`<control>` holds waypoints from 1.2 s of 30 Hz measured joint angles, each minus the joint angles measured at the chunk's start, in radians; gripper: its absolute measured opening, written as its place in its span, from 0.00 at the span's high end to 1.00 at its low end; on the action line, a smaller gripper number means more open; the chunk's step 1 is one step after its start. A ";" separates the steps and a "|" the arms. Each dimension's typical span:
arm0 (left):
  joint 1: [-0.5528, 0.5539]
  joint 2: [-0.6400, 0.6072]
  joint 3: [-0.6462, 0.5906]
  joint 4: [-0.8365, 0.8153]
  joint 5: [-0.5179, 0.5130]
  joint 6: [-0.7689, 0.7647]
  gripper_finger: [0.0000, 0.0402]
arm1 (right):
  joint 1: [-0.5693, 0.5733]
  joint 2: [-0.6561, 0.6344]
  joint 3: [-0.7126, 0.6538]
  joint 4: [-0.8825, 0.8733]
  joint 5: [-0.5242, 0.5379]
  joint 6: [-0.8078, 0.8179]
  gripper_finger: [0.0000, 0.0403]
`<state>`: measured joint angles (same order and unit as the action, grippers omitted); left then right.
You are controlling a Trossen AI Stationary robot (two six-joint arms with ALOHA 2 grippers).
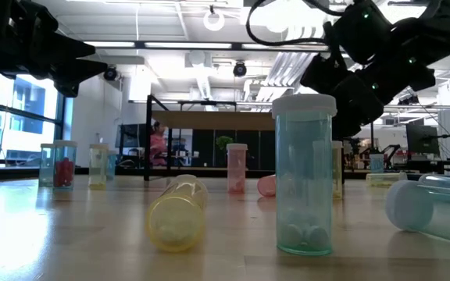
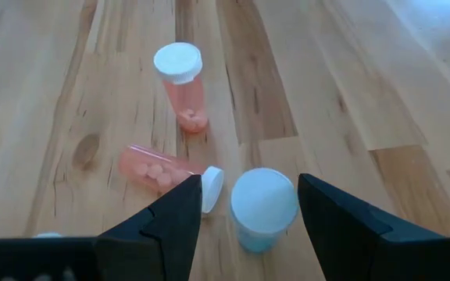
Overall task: Pick and place medicine bottles onto shelf by color
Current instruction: Put the blue pill bottle on the shelf
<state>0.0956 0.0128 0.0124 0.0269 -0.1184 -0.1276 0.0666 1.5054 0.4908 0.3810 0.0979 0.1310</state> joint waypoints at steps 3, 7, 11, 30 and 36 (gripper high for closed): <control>0.000 0.000 0.000 0.000 0.000 0.000 0.45 | 0.000 0.013 0.000 0.005 -0.001 0.000 0.50; 0.000 0.000 0.000 0.000 0.000 0.000 0.45 | 0.000 0.015 0.000 0.006 -0.001 0.000 0.56; 0.000 0.000 0.000 0.000 0.000 0.000 0.45 | 0.000 0.015 0.000 0.006 -0.001 0.000 0.65; 0.000 0.000 0.000 0.000 0.000 0.000 0.45 | -0.001 -0.048 0.000 0.003 0.006 -0.016 0.75; 0.000 0.000 0.000 0.000 0.000 0.000 0.45 | -0.010 -0.211 0.000 0.004 0.101 -0.105 0.74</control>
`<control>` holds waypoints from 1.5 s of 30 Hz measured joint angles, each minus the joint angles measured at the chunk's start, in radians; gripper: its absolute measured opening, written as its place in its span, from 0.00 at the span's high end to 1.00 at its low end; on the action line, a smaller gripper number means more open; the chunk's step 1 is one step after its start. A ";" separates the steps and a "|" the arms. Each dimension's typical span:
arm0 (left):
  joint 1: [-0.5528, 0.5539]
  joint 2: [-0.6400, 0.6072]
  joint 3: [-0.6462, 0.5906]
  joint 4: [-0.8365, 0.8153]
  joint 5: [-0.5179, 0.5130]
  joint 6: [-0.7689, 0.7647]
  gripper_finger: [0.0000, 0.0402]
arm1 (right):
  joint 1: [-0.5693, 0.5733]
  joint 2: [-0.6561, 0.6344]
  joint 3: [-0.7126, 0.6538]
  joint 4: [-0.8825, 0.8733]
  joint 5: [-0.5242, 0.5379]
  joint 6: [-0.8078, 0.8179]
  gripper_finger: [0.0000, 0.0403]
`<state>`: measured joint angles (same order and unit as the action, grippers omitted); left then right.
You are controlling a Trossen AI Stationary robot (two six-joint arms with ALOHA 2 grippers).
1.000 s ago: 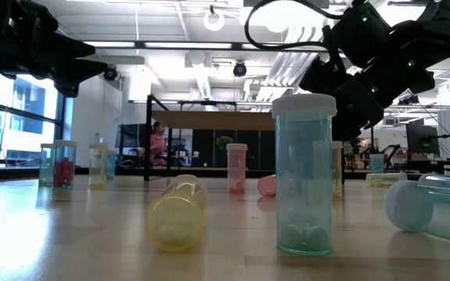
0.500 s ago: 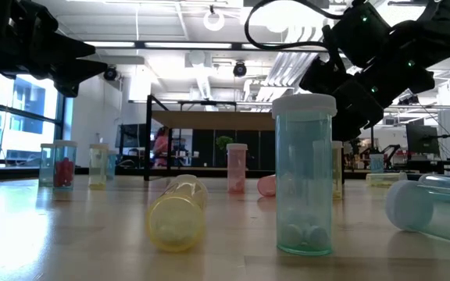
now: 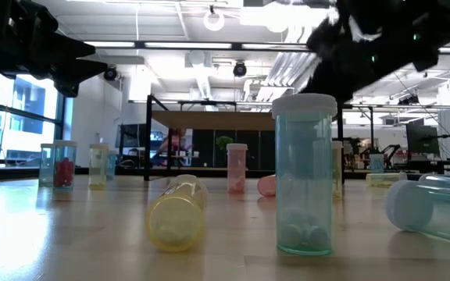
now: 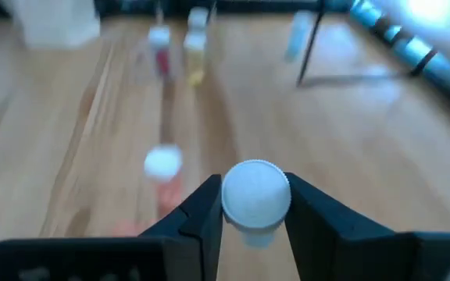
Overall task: Pick and place medicine bottles onto shelf by color
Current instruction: Put the blue pill bottle on the shelf
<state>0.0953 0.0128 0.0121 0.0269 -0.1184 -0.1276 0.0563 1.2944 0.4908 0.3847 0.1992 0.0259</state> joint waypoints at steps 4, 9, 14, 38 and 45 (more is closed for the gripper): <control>0.000 0.000 0.000 0.000 0.000 0.000 0.45 | -0.057 -0.127 0.000 0.006 0.025 -0.032 0.74; 0.000 0.000 0.000 0.000 -0.001 0.000 0.45 | -0.170 -0.269 0.000 0.024 0.047 -0.054 0.74; 0.000 0.000 0.000 0.000 -0.006 0.000 0.45 | -0.320 -0.345 0.045 -0.015 0.046 -0.098 0.74; 0.000 0.000 0.000 0.002 -0.016 0.026 0.45 | -0.776 -0.027 0.632 -0.706 -0.176 -0.023 0.74; 0.000 0.000 0.000 0.002 -0.016 0.026 0.45 | -0.816 0.049 0.624 -0.741 -0.185 -0.010 0.74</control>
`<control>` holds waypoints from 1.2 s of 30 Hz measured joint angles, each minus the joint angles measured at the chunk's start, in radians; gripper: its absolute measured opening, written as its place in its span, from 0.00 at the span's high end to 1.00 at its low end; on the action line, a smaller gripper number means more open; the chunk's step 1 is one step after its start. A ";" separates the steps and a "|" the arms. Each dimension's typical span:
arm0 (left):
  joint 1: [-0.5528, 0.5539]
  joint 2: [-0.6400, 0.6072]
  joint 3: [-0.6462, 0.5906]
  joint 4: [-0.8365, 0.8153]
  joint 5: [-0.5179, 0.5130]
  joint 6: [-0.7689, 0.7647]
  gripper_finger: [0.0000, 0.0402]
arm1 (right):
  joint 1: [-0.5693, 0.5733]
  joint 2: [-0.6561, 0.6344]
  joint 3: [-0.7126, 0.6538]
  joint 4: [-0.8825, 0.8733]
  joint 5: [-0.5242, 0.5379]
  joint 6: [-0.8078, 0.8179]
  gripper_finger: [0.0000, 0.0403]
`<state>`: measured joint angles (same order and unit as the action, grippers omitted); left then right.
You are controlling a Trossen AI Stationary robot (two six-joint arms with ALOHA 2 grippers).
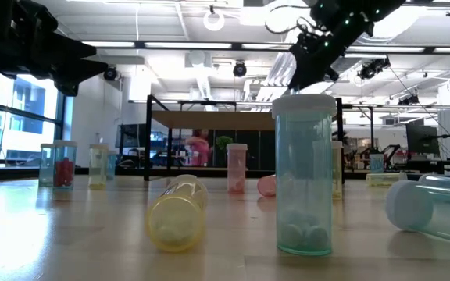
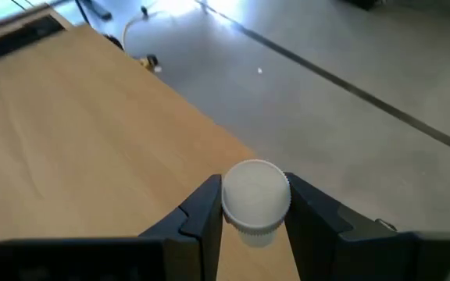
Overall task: Pick and place medicine bottles onto shelf by color
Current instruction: Put the blue pill bottle on the shelf
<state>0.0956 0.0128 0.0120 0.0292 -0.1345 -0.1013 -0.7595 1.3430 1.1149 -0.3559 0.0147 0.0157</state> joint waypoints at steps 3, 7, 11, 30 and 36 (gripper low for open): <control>0.000 0.000 0.000 0.000 0.000 0.000 0.45 | -0.010 0.036 0.000 0.004 -0.006 -0.014 0.74; 0.000 0.000 0.000 0.000 -0.001 0.000 0.45 | -0.025 0.081 -0.001 0.025 -0.025 -0.015 0.74; 0.000 0.000 0.000 0.000 -0.002 0.000 0.45 | -0.027 0.099 -0.001 0.038 -0.034 -0.015 0.74; 0.000 0.000 0.000 0.000 -0.004 0.000 0.45 | -0.032 0.107 -0.001 0.016 -0.049 0.003 0.74; 0.000 0.000 0.000 0.000 -0.003 0.000 0.45 | -0.032 0.105 0.000 0.002 -0.047 0.003 0.74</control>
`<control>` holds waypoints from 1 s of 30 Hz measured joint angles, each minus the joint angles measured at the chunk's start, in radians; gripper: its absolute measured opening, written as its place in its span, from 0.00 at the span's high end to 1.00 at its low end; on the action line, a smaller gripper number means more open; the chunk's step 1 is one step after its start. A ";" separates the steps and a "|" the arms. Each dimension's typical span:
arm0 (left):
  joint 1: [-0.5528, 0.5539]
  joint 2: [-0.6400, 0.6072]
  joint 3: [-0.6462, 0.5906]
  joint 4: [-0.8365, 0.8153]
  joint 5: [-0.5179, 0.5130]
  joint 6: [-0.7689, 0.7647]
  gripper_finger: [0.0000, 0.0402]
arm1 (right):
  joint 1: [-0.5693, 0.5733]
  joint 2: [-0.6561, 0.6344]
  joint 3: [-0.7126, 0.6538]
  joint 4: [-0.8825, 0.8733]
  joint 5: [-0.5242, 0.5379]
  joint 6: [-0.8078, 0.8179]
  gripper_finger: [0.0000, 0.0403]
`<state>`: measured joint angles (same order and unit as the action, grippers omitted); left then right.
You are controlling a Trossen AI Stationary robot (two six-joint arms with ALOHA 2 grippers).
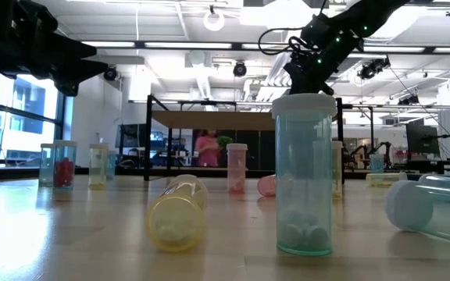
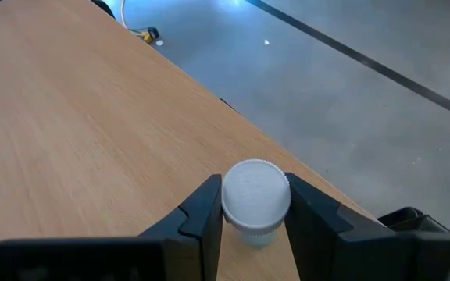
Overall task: Pick and place medicine bottles onto shelf by color
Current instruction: Put the blue pill bottle on the shelf, then put the green pill bottle on the shelf
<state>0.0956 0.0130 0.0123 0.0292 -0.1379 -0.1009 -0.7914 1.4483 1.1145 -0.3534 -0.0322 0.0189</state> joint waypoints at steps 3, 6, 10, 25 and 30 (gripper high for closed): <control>0.000 0.000 0.000 0.000 0.000 0.000 0.45 | 0.000 0.000 0.000 -0.001 0.001 -0.001 0.74; 0.000 0.000 0.000 0.000 0.000 0.000 0.45 | 0.000 0.000 0.000 -0.002 0.001 -0.016 0.70; 0.000 0.000 0.000 0.000 0.000 0.000 0.45 | 0.000 0.005 -0.003 -0.012 0.003 -0.019 0.62; 0.000 0.000 0.000 0.001 -0.005 -0.001 0.45 | 0.000 0.003 0.091 -0.013 0.002 -0.021 0.57; 0.000 0.000 0.000 0.002 -0.005 -0.062 0.45 | 0.000 0.003 0.170 -0.078 0.001 -0.048 0.57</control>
<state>0.0956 0.0128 0.0124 0.0307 -0.1433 -0.1631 -0.7914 1.4513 1.2850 -0.4316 -0.0307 -0.0293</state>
